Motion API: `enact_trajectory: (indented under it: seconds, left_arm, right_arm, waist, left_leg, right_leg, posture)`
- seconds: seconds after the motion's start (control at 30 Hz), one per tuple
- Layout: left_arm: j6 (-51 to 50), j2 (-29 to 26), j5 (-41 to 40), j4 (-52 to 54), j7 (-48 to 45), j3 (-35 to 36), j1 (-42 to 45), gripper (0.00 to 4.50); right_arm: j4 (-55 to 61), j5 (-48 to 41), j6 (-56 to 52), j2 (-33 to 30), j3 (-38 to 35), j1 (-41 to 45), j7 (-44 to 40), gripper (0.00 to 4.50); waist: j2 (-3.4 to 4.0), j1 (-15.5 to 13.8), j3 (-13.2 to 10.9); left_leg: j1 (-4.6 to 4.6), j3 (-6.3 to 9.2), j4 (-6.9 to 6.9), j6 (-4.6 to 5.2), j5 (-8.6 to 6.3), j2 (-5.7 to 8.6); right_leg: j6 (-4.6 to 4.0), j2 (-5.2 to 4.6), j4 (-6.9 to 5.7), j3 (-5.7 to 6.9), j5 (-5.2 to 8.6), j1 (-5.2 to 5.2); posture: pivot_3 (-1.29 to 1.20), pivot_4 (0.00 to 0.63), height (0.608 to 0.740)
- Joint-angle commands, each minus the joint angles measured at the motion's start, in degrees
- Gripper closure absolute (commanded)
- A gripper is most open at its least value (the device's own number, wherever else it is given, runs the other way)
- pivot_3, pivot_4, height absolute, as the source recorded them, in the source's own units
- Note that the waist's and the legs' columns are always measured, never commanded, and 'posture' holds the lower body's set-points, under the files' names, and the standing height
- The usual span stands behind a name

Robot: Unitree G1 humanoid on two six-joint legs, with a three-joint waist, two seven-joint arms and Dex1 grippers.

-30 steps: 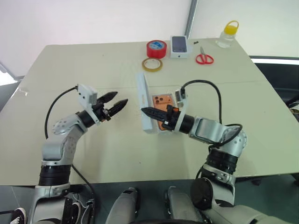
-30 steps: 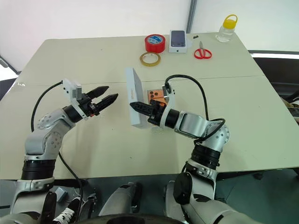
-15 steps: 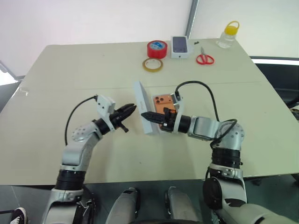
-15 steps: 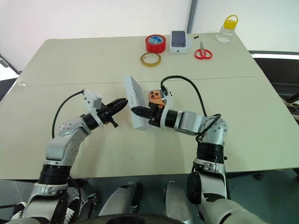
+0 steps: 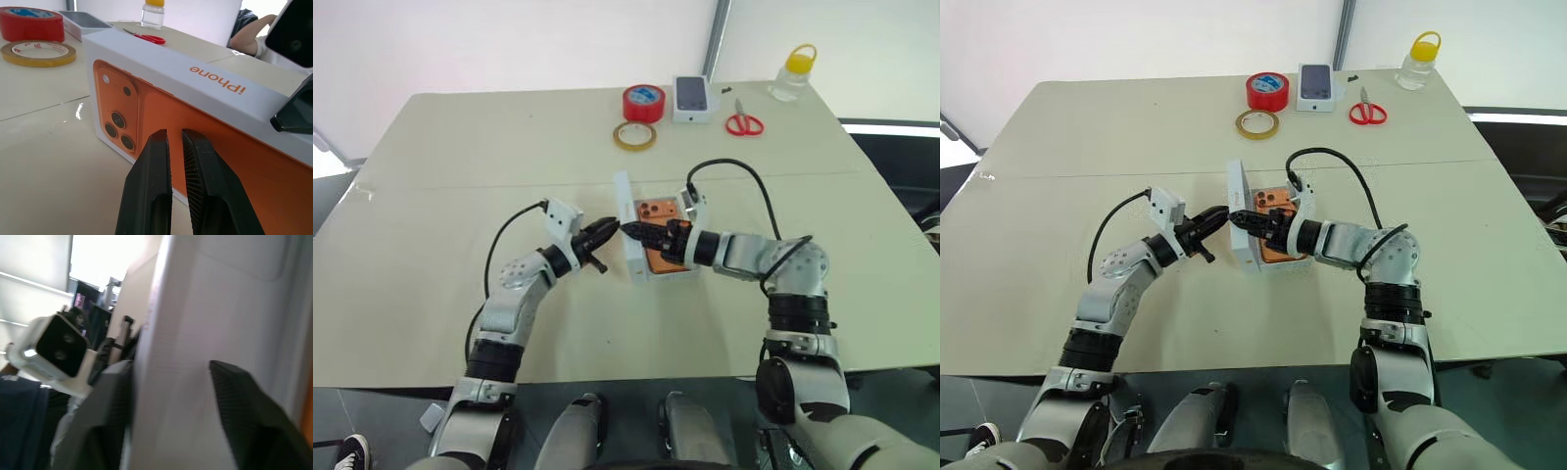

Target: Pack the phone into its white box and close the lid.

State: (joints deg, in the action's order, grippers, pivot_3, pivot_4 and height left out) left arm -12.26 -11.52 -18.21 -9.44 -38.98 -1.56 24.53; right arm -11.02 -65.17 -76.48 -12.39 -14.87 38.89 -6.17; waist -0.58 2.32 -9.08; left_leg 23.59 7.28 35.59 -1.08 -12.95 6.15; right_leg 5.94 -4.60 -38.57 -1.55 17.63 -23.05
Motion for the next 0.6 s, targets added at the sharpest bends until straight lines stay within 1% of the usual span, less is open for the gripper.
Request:
enact_trajectory:
  seconds: [0.03,0.1,0.17,0.27,0.33,0.47,0.5,0.53,0.6]
  left_arm:
    - [1.5,1.3,0.0,-1.5,-0.5,-0.6,2.6,3.99]
    - [2.0,2.6,0.2,-3.4,-0.7,-0.8,3.7,3.99]
    - [2.6,3.9,0.9,-4.4,-0.5,-1.4,4.7,3.99]
    - [3.8,6.0,1.4,-6.4,-0.6,-2.2,6.1,3.99]
    - [4.6,7.2,2.3,-7.9,-0.2,-3.0,6.9,3.99]
    - [4.6,8.3,2.3,-8.8,-0.2,-2.7,7.5,3.99]
    - [4.7,8.4,2.4,-8.8,-0.3,-2.6,7.5,3.99]
    - [4.9,8.1,2.5,-8.8,-0.5,-2.5,7.6,3.99]
    - [4.6,7.2,2.2,-8.1,-0.4,-1.6,8.0,3.99]
  right_arm:
    - [1.4,4.1,2.7,-4.4,1.5,1.7,-5.4,0.02]
    - [2.7,6.3,4.8,-8.4,2.3,1.7,-9.8,0.02]
    - [2.1,6.2,4.9,-11.0,0.5,2.1,-11.6,0.02]
    - [5.9,11.6,9.0,-16.9,3.9,0.1,-16.5,0.02]
    - [6.7,14.5,11.8,-19.1,4.4,-1.4,-18.3,0.02]
    - [5.9,18.9,15.1,-19.2,4.3,-2.3,-17.4,0.02]
    - [6.9,21.6,17.8,-20.0,6.0,-3.0,-18.7,0.02]
    - [8.0,21.7,18.1,-20.2,6.4,-3.4,-20.1,0.02]
    - [8.9,22.8,20.4,-19.2,5.8,-3.2,-20.2,0.02]
  waist:
    - [-0.01,-0.1,0.0]
    - [-0.01,-0.2,0.0]
    - [-0.02,-0.3,0.0]
    - [-0.04,-0.4,0.0]
    - [-0.05,-0.5,0.0]
    - [-0.06,-0.1,0.0]
    - [-0.06,-0.1,0.0]
    - [-0.06,-0.1,0.0]
    - [-0.07,-0.1,0.0]
  left_leg:
    - [0.0,0.0,0.01,0.0,0.0,0.0]
    - [0.01,0.0,0.03,0.02,-0.01,0.01]
    - [0.01,0.01,0.06,0.06,-0.04,0.01]
    - [0.01,0.04,0.08,0.1,-0.06,0.01]
    - [0.02,0.04,0.09,0.12,-0.07,0.01]
    - [0.01,0.03,0.1,0.12,-0.07,-0.01]
    - [0.01,0.04,0.1,0.12,-0.07,-0.01]
    - [0.01,0.04,0.11,0.12,-0.07,-0.01]
    - [0.01,0.04,0.11,0.12,-0.07,-0.01]
  right_leg:
    - [0.0,0.0,0.01,0.01,0.0,0.01]
    - [0.01,0.0,0.03,0.03,0.0,0.03]
    - [0.02,0.0,0.08,0.08,0.0,0.08]
    - [0.02,0.0,0.22,0.11,0.0,0.17]
    - [0.02,0.0,0.26,0.12,0.0,0.19]
    - [0.03,0.01,0.24,0.12,0.0,0.2]
    - [0.03,0.01,0.23,0.12,0.0,0.19]
    - [0.03,0.01,0.23,0.12,0.0,0.19]
    - [0.03,0.01,0.23,0.12,0.0,0.19]
  posture:
    - [0.0,0.15,0.74]
    - [0.0,0.15,0.74]
    - [0.0,0.15,0.74]
    - [0.0,0.15,0.74]
    - [0.0,0.15,0.74]
    - [0.0,0.15,0.74]
    - [0.0,0.15,0.74]
    - [0.0,0.15,0.74]
    - [0.0,0.15,0.74]
